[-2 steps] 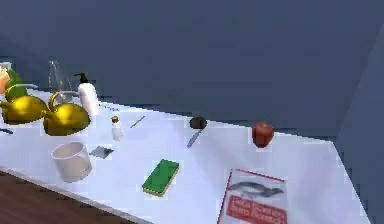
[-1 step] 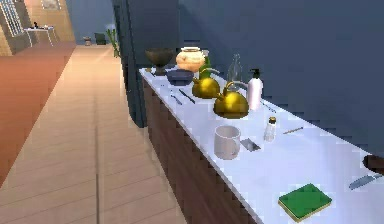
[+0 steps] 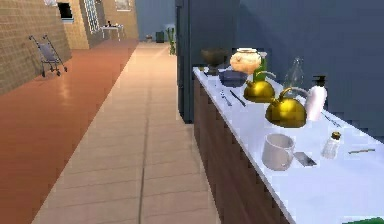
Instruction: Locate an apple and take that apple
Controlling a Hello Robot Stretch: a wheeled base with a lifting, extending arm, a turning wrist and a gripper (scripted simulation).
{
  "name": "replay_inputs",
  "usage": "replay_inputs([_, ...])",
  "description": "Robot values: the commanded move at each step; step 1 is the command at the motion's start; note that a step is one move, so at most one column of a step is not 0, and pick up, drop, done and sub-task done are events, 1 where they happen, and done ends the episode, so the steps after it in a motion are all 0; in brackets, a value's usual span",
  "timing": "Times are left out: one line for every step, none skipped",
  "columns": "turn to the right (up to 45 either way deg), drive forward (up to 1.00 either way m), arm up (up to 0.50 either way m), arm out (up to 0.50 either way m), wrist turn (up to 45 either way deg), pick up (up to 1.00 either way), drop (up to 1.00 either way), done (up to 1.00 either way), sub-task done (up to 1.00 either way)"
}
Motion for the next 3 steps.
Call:
replay_inputs([0.0, 0.15, 0.00, 0.00, 0.0, 0.00, 0.00, 0.00, 0.00])
replay_inputs([0.0, 0.00, 0.50, 0.00, 0.0, 0.00, 0.00, 0.00, 0.00])
replay_inputs([0.0, 0.00, 0.38, 0.00, 0.0, 0.00, 0.00, 0.00, 0.00])
